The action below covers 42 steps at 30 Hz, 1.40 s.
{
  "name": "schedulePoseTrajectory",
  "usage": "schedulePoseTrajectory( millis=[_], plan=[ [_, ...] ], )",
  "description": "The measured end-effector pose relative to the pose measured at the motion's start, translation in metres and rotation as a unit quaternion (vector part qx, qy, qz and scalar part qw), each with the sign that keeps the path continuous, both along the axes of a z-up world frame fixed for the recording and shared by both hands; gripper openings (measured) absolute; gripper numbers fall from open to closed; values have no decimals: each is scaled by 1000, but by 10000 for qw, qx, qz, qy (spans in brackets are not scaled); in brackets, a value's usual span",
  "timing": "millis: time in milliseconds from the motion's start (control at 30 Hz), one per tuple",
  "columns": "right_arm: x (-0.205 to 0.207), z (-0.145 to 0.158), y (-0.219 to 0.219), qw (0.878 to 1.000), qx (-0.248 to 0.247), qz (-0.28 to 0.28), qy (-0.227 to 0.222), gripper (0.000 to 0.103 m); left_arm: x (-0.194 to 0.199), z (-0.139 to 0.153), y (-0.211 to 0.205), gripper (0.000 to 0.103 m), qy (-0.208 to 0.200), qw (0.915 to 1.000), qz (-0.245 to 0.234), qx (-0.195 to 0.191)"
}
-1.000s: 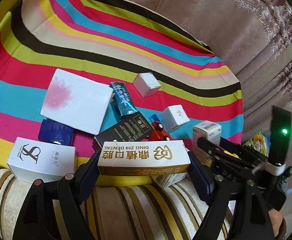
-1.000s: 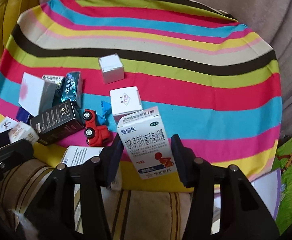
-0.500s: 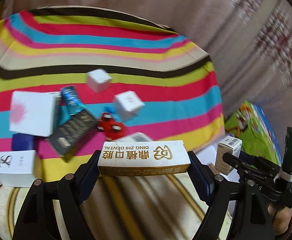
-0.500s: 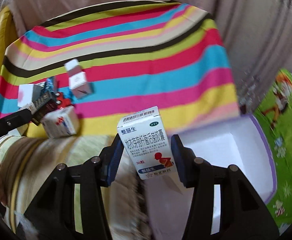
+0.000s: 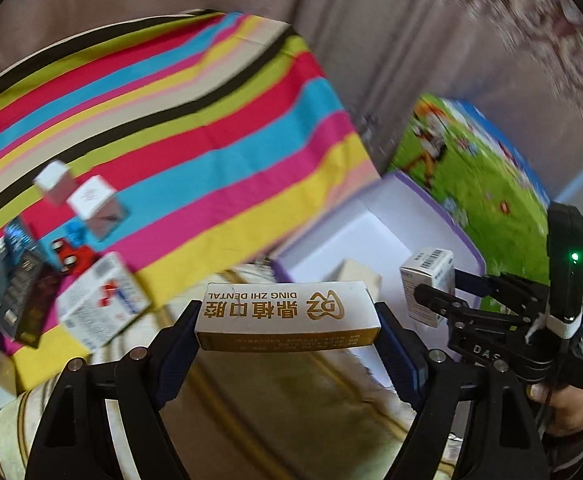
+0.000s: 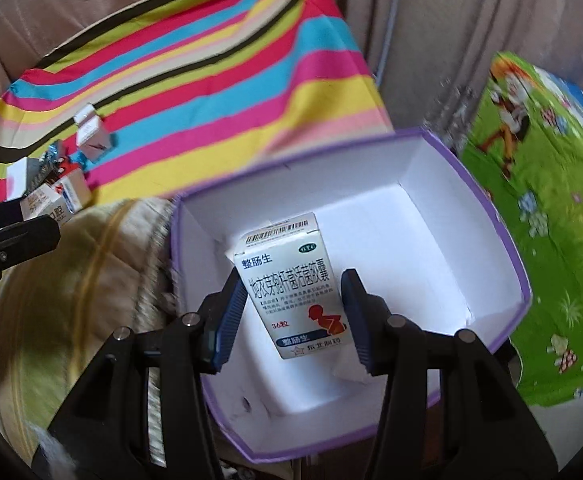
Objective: Organize rigid objects
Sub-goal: 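Carry both boxes over the purple-rimmed box and open both grippers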
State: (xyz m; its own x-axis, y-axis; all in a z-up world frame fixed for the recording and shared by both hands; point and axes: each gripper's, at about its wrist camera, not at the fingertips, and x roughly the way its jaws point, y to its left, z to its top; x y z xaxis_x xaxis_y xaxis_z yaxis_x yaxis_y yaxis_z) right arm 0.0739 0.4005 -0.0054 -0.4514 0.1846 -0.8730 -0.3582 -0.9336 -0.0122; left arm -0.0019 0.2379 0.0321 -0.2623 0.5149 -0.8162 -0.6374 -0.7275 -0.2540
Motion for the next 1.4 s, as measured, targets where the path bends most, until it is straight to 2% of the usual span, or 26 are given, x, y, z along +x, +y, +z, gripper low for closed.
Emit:
schedulePoseTrajectory(
  millis=[167,467,567,633,667,767,933,1133,1400],
  plan=[
    [19,-11,15,9997,-44,-210,-131,53,20,-5,31,83,8,9983,-524,-246],
    [34,-19,29,9988,-238,-385,-202,53,40,-12,65,83,-48,9928,-1096,-480],
    [34,-19,30,9987,-240,-403,-218,53,44,-14,73,84,-146,9908,-1264,-463],
    [33,-19,30,9985,-256,-422,-243,54,44,-16,75,90,-199,9899,-1316,-479],
    [32,-19,30,9984,-264,-425,-250,57,43,-16,75,90,-231,9897,-1334,-460],
    [33,-19,31,9982,-307,-454,-226,70,41,-17,73,90,-310,9909,-1254,-390],
    [30,-20,27,9982,-386,-407,-199,71,32,-15,58,90,-456,9945,-926,-155],
    [23,-16,16,9986,-408,-298,-156,71,20,-7,30,90,-343,9986,-410,-20],
    [6,-3,-10,9995,-318,-7,-39,74,5,-2,-22,90,-385,9987,229,229]
  ],
)
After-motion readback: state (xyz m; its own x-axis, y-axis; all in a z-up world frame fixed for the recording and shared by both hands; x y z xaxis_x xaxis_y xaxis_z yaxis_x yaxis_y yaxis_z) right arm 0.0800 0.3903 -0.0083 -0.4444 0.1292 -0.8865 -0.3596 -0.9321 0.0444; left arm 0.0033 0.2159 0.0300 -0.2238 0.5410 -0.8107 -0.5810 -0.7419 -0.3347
